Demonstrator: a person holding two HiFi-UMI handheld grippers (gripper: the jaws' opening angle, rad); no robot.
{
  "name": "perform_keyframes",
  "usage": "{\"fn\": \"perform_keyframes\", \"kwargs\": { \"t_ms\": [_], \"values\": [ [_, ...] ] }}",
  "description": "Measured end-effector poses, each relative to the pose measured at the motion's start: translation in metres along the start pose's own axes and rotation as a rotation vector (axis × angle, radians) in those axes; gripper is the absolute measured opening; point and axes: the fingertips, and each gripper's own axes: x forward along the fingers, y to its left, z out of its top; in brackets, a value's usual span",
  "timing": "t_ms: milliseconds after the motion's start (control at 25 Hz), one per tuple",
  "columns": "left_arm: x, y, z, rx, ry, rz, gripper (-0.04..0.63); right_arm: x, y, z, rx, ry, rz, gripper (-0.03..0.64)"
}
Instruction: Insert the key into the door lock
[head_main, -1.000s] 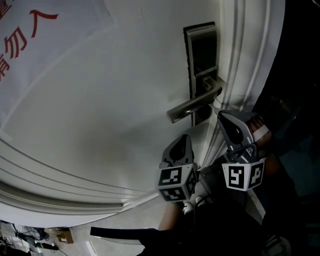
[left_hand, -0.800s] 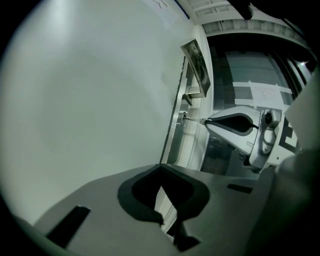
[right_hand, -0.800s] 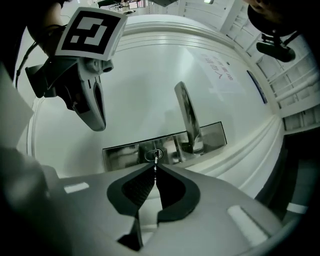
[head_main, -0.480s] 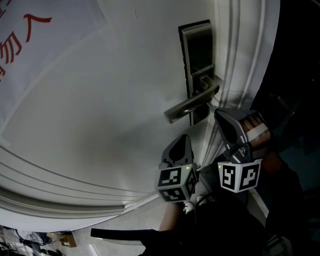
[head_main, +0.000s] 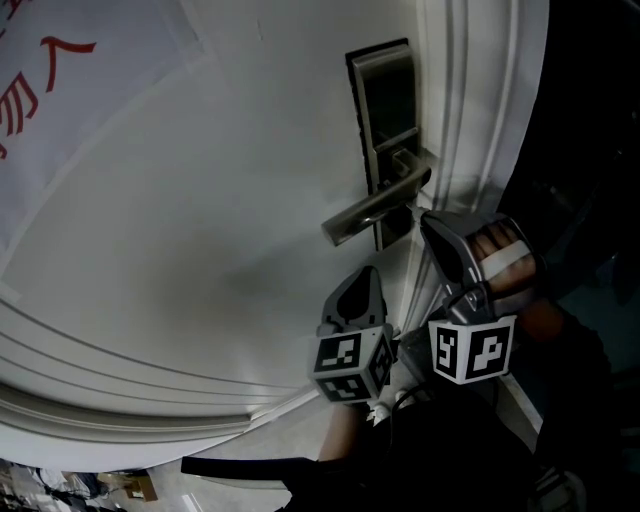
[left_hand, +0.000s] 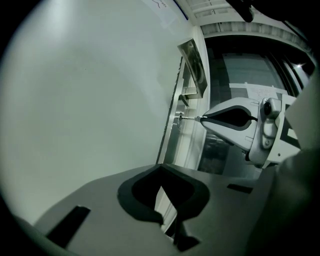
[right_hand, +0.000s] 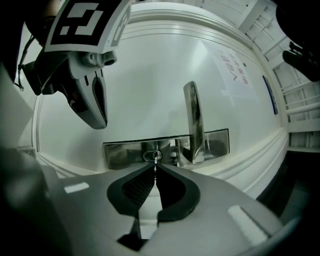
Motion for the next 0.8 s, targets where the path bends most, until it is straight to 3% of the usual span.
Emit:
{"fn": "perform_keyframes", "kwargs": {
  "t_ms": [800],
  "values": [
    [0.001,0.01,0.0,-0.002,-0.001,0.0,0.0,0.008,0.001,0.004,-0.063,0.022,0.007,0.011]
  ]
}}
